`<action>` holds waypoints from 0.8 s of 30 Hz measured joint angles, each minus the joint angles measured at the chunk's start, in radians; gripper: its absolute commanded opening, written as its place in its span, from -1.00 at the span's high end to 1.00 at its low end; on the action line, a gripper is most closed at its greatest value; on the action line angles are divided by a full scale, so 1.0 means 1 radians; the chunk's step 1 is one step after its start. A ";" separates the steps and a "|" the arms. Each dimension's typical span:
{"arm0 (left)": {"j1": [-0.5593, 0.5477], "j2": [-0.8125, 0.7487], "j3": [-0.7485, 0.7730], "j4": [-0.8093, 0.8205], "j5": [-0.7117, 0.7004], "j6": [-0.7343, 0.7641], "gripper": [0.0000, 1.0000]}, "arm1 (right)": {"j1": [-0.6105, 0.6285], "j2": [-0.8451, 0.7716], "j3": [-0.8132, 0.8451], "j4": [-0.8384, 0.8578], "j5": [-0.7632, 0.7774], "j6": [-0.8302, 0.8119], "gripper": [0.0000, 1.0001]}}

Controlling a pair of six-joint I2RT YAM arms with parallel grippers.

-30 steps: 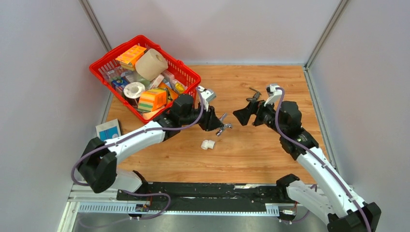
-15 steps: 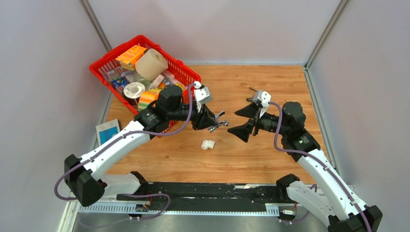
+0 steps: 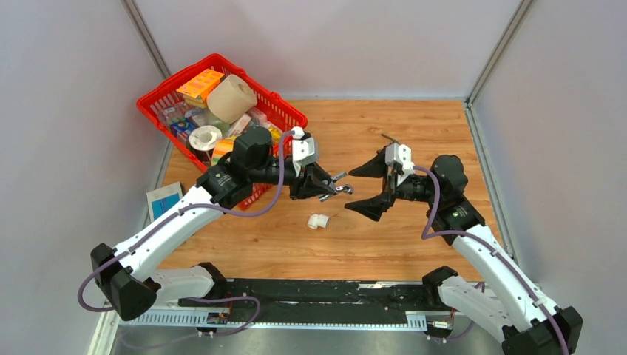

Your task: Install the water faucets

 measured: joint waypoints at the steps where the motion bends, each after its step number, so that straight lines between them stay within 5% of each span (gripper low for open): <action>1: 0.000 -0.001 0.000 0.000 0.011 0.006 1.00 | 0.009 0.014 0.000 0.017 -0.013 0.000 -0.76; 12: 0.000 -0.033 -0.065 0.003 0.054 0.016 1.00 | 0.147 0.161 0.000 0.039 -0.019 -0.031 -0.36; 24: 0.000 -0.067 -0.066 0.003 0.093 0.040 1.00 | 0.188 0.225 0.008 0.042 -0.024 -0.040 -0.23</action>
